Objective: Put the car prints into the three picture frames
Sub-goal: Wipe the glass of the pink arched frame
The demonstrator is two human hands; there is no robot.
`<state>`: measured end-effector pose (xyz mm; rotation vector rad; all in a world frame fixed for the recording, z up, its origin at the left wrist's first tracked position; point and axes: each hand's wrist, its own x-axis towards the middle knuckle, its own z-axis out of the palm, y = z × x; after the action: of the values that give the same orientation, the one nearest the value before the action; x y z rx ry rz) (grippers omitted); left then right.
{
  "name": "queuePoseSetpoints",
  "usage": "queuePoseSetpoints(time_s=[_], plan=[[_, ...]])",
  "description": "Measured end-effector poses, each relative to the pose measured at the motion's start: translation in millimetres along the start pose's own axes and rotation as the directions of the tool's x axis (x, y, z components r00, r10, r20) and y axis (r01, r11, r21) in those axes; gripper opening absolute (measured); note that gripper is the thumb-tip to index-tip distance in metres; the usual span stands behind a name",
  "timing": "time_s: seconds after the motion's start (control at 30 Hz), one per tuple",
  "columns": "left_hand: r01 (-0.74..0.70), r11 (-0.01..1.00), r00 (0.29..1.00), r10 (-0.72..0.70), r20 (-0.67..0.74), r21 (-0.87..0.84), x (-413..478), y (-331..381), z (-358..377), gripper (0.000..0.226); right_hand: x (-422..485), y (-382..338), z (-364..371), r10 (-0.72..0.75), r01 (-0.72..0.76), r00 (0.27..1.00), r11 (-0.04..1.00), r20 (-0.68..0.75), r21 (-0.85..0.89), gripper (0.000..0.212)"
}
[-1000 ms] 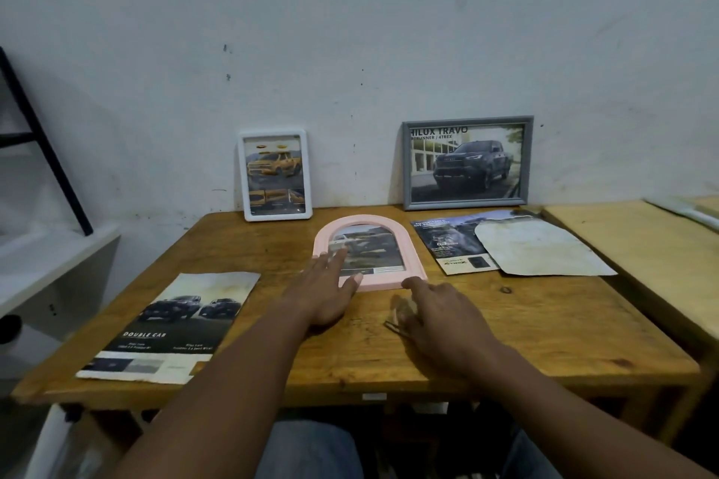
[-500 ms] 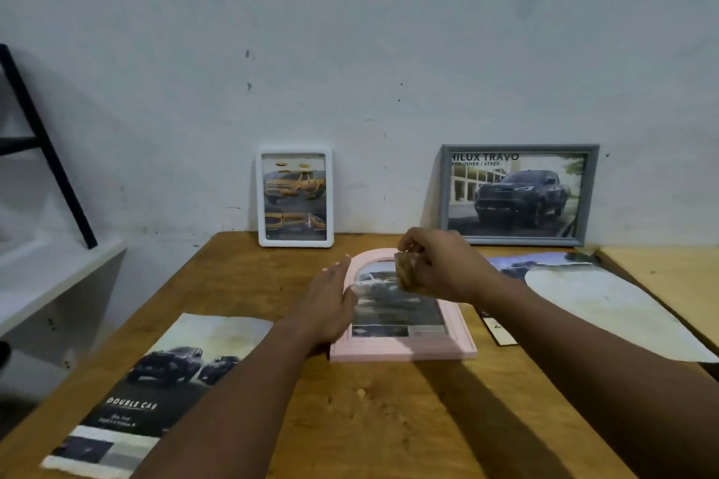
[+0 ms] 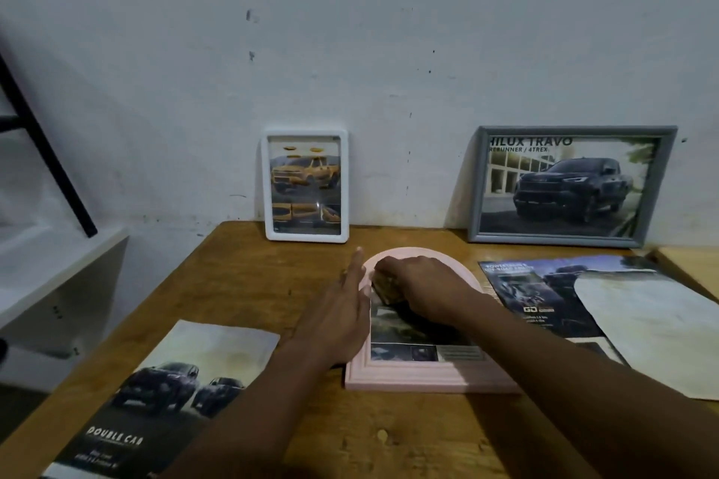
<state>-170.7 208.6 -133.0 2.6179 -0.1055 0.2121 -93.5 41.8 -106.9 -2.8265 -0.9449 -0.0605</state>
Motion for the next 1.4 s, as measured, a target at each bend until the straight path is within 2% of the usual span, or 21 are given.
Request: queuePoseSetpoints(time_s=[0.17,0.37,0.47,0.63,0.73,0.8,0.87,0.97,1.07,1.17,1.27,1.4], plan=[[0.021,0.997,1.0,-0.023,0.015,0.074,1,2,1,0.067,-1,13,-7,-0.018,0.023,0.998,0.997,0.064,-0.08,0.065],[0.04,0.996,0.998,-0.044,0.044,0.08,1,4,-1,0.066,-8,25,-14,-0.009,0.013,1.0,0.952,0.013,-0.305,0.05],[0.042,0.998,0.999,-0.044,0.03,0.053,0,6,-2,0.065,-21,25,-17,0.048,-0.053,0.999,0.934,-0.024,-0.353,0.044],[0.057,0.997,0.998,-0.057,-0.001,0.052,2,6,1,0.064,-46,6,-7,0.225,-0.26,0.962,0.927,-0.156,-0.27,0.035],[0.062,0.997,0.998,-0.062,-0.006,0.047,2,8,0,0.063,-45,-20,9,0.381,-0.408,0.905,0.904,-0.19,-0.129,0.04],[0.063,0.997,0.998,-0.063,-0.013,0.033,0,10,-1,0.061,-42,-35,14,0.436,-0.452,0.879,0.89,-0.193,-0.052,0.048],[0.063,0.998,0.998,-0.062,-0.023,0.017,-2,11,-1,0.061,-40,-45,14,0.419,-0.427,0.888,0.904,-0.186,0.0,0.055],[0.067,0.997,0.997,-0.066,-0.045,0.022,-2,10,-1,0.06,-32,-49,17,0.329,-0.312,0.935,0.94,-0.128,0.141,0.063],[0.049,0.999,0.998,-0.048,-0.049,0.022,-1,7,1,0.06,-30,-35,19,0.206,-0.178,0.974,0.952,-0.091,0.249,0.057],[0.047,0.999,0.999,-0.047,-0.014,0.024,-1,4,2,0.06,-39,-13,10,0.08,-0.068,0.995,0.978,-0.057,0.198,0.044],[0.044,0.997,0.998,-0.047,0.049,0.057,-2,2,2,0.063,-55,6,-3,-0.025,0.027,0.999,0.999,-0.032,0.04,0.038],[0.001,0.992,0.999,-0.005,0.035,0.122,-2,-1,3,0.067,-80,24,-14,0.025,-0.031,0.998,0.994,-0.062,-0.1,0.035]])
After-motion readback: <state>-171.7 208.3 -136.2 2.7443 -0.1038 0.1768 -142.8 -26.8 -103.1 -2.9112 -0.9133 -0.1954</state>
